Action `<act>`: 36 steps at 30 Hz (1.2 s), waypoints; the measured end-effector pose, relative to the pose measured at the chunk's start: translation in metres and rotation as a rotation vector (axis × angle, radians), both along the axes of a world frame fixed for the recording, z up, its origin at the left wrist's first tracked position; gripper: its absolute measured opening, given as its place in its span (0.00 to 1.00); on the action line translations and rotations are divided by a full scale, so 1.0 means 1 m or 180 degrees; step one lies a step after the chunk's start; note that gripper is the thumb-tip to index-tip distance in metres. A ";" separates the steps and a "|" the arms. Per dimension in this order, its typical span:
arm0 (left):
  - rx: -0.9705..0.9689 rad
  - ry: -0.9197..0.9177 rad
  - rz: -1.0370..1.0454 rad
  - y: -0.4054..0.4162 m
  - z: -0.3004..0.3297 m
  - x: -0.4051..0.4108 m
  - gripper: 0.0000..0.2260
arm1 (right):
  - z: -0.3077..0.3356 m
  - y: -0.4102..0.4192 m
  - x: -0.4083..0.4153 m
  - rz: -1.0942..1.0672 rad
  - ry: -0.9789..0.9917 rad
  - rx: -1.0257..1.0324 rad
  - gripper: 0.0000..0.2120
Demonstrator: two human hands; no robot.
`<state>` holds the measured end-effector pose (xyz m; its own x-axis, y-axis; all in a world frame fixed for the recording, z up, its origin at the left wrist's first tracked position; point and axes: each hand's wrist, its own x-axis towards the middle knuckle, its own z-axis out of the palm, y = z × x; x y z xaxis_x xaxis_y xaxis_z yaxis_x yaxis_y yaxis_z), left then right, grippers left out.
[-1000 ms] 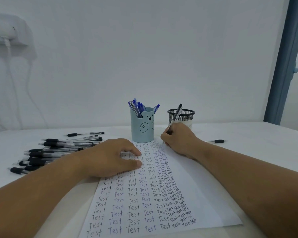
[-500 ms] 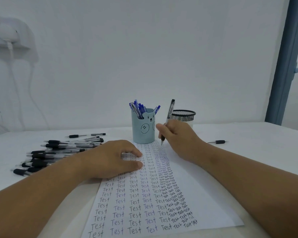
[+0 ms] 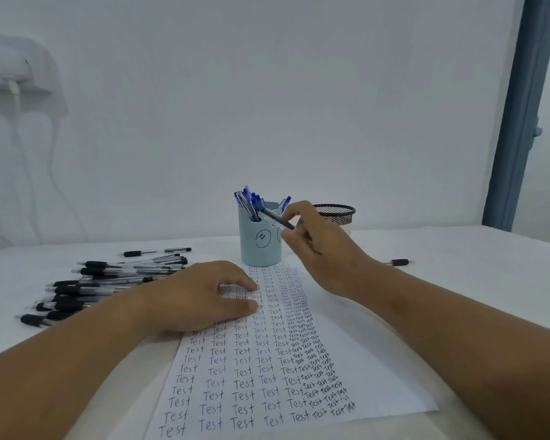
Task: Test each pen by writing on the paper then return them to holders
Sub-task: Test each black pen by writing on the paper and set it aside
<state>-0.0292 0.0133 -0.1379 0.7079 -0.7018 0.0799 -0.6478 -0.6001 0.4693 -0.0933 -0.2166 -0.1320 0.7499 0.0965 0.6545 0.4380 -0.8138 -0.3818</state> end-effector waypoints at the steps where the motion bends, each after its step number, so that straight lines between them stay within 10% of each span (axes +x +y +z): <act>1: 0.0003 -0.0004 -0.0007 0.000 0.000 0.000 0.18 | 0.000 -0.001 0.000 -0.0025 0.0051 -0.0051 0.02; 36: 0.0085 0.0037 0.0025 0.000 0.001 -0.005 0.20 | 0.017 -0.094 -0.011 -0.2254 0.1824 -0.0816 0.13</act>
<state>-0.0344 0.0138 -0.1373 0.7143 -0.6979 0.0529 -0.6376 -0.6177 0.4603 -0.1040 -0.3106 -0.1154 0.8900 -0.4145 0.1901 -0.3889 -0.9076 -0.1583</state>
